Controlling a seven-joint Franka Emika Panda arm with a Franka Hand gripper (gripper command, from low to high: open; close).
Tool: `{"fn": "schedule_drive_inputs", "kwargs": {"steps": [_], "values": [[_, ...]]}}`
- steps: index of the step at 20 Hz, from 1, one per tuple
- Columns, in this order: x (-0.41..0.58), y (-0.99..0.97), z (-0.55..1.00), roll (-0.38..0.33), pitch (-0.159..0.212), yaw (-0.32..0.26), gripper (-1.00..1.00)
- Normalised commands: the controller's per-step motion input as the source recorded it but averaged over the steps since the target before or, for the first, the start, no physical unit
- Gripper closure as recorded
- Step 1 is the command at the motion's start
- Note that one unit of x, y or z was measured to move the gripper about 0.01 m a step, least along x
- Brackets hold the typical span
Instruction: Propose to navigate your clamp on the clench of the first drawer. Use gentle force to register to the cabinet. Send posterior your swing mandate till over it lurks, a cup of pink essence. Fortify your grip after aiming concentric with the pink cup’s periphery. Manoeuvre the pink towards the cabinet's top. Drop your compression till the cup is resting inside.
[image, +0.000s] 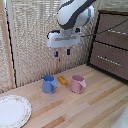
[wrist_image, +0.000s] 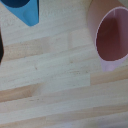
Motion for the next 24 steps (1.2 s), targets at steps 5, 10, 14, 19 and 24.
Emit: {"fn": "schedule_drive_inputs", "kwargs": {"steps": [5,10,14,19,24], "values": [[0.03,-0.07,0.67,-0.132,-0.034,0.106,-1.0],[-0.002,-0.17,0.82,-0.12,-0.04,0.086,-1.0],[-0.071,-0.2,0.67,-0.166,-0.025,0.102,-1.0],[-0.132,-0.22,0.07,-0.357,-0.029,0.113,-1.0],[-0.158,-0.22,-0.02,-0.375,-0.057,0.129,-1.0]]}}
